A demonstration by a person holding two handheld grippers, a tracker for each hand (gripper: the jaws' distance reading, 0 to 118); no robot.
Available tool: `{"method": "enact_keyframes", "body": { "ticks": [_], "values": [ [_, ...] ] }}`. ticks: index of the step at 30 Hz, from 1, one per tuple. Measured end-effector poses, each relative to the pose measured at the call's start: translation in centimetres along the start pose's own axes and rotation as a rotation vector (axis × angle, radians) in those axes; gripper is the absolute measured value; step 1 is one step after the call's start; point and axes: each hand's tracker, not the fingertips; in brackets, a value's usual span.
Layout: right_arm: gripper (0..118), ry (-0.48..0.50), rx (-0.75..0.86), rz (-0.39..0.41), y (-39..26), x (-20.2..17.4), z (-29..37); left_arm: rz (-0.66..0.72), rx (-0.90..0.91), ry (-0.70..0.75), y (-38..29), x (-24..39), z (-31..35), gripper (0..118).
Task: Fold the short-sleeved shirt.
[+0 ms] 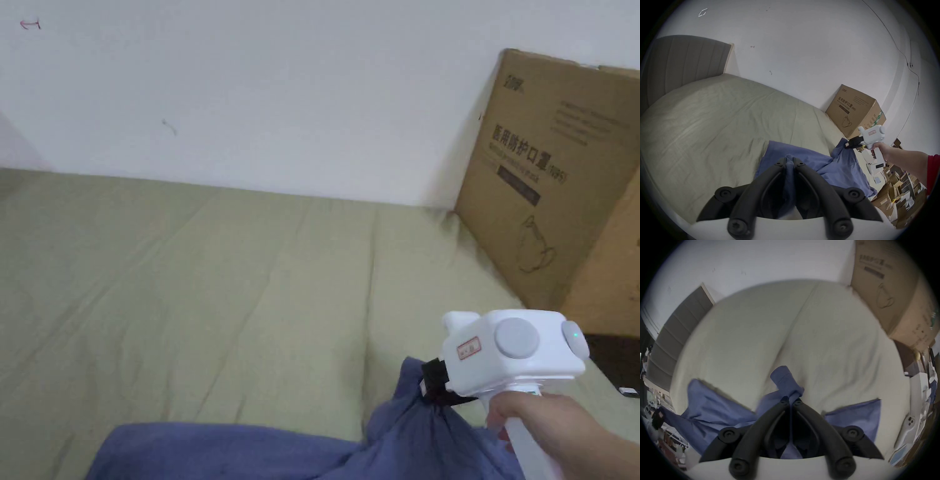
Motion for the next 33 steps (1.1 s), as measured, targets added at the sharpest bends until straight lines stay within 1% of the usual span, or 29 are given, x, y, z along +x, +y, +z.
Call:
{"method": "enact_keyframes", "body": {
  "ticks": [3, 6, 8, 10, 12, 14, 16, 17, 21, 23, 26, 29, 31, 32, 33],
  "values": [
    [1, -0.003, 0.128, 0.006, 0.6, 0.8, 6.9, -0.045, 0.032, -0.009, 2.7, 1.4, 1.9, 6],
    [1, -0.037, 0.253, -0.008, 2.3, 1.8, 15.0, -0.121, 0.076, -0.045, 6.5, 3.6, 3.0, 6],
    [1, -0.043, 0.319, -0.023, 3.8, 2.8, 19.8, -0.127, 0.097, -0.061, 9.1, 4.6, 2.9, 6],
    [1, -0.082, 0.402, -0.026, 5.3, 3.3, 24.7, -0.147, 0.12, -0.081, 11.7, 6.1, 2.6, 6],
    [1, -0.112, 0.471, -0.051, 6.5, 3.7, 29.0, -0.168, 0.134, -0.087, 14.2, 7.8, 2.1, 6],
    [1, -0.115, 0.533, -0.085, 8.1, 4.2, 32.6, -0.185, 0.144, -0.079, 16.5, 9.3, 1.3, 6],
    [1, -0.133, 0.588, -0.107, 9.5, 4.8, 35.0, -0.207, 0.151, -0.079, 18.7, 9.8, 0.0, 6],
    [1, -0.16, 0.621, -0.106, 10.4, 4.9, 36.3, -0.221, 0.156, -0.077, 19.9, 10.1, -0.9, 6],
    [1, -0.196, 0.725, -0.103, 13.7, 5.1, 39.8, -0.209, 0.166, -0.074, 24.0, 12.3, -3.4, 6],
    [1, -0.234, 0.78, -0.08, 15.4, 4.9, 40.8, -0.196, 0.194, -0.077, 25.8, 13.1, -4.5, 6],
    [1, -0.312, 0.84, -0.024, 18.1, 3.9, 41.8, -0.181, 0.251, -0.081, 28.5, 13.8, -6.0, 6],
    [1, -0.396, 0.905, 0.02, 20.7, 2.9, 42.1, -0.202, 0.308, -0.076, 30.9, 14.8, -7.2, 6],
    [1, -0.439, 0.957, 0.035, 22.8, 2.7, 42.1, -0.213, 0.329, -0.069, 32.1, 15.4, -8.1, 6],
    [1, -0.458, 0.984, 0.038, 23.5, 2.4, 42.2, -0.221, 0.34, -0.068, 32.0, 16.7, -7.8, 6],
    [1, -0.465, 1.012, 0.034, 24.0, 2.1, 42.2, -0.234, 0.355, -0.062, 32.2, 17.1, -8.0, 6]
  ]
}}
